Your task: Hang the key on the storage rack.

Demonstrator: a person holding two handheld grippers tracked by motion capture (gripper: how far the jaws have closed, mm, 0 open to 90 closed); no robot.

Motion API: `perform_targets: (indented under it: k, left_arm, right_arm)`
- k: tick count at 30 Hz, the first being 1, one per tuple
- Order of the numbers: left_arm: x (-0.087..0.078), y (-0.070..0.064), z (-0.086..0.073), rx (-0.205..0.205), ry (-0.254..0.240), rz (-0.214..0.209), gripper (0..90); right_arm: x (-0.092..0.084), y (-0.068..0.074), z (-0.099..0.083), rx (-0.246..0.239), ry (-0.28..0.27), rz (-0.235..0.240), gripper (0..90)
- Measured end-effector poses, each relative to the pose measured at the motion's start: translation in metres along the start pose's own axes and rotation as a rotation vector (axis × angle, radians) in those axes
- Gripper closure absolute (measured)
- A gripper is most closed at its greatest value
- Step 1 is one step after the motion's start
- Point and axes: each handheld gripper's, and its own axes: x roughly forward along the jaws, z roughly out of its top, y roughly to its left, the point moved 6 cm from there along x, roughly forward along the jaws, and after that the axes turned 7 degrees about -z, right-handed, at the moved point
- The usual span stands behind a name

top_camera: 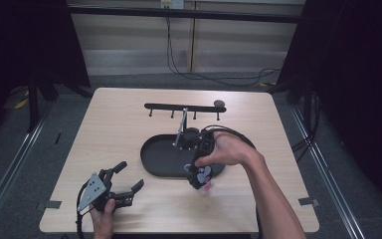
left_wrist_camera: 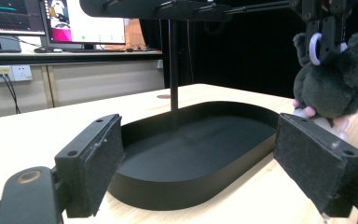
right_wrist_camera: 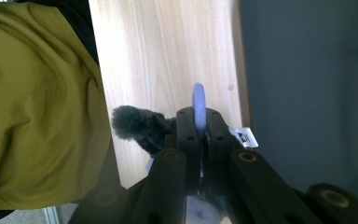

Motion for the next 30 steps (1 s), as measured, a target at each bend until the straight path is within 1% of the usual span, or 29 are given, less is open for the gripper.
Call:
perform_targets:
  k: [1,2,4,7,15,18,19,20,22,28,30]
  left_arm:
    - [0.0,0.0,0.0,0.0,0.003,0.0,15.6]
    - [0.0,0.0,0.0,0.0,0.002,0.001,15.6]
    - [0.0,0.0,0.0,0.0,0.002,0.002,15.6]
    - [0.0,0.0,0.0,0.0,0.002,0.001,15.6]
    - [0.0,0.0,0.0,0.0,0.003,0.0,15.6]
    - [0.0,0.0,0.0,0.0,0.002,0.001,15.6]
    - [0.0,0.0,0.0,0.0,0.002,0.001,15.6]
    - [0.0,0.0,0.0,0.0,0.002,0.0,15.6]
    - [0.0,0.0,0.0,0.0,0.002,0.001,15.6]
    - [0.0,0.0,0.0,0.0,0.002,0.001,15.6]
    - [0.0,0.0,0.0,0.0,0.002,0.001,15.6]
  right_arm:
    - [-0.001,0.0,0.0,-0.003,0.0,-0.002,87.4]
    - [-0.002,-0.001,0.0,-0.004,0.002,-0.014,87.4]
    - [-0.004,0.0,0.001,0.001,0.004,-0.012,87.4]
    - [-0.005,-0.001,0.002,-0.011,0.002,-0.014,87.4]
    - [-0.021,-0.004,0.007,-0.018,-0.016,-0.038,87.4]
    - [-0.024,-0.004,0.007,-0.011,-0.02,-0.044,87.4]
    - [-0.027,-0.007,0.008,-0.017,-0.03,-0.056,87.4]
    - [-0.028,-0.008,0.008,-0.02,-0.024,-0.059,87.4]
    - [-0.029,-0.009,0.009,-0.009,-0.013,-0.058,87.4]
    - [-0.034,-0.016,0.013,-0.011,0.001,-0.071,87.4]
    - [-0.036,-0.018,0.014,-0.02,0.009,-0.073,87.4]
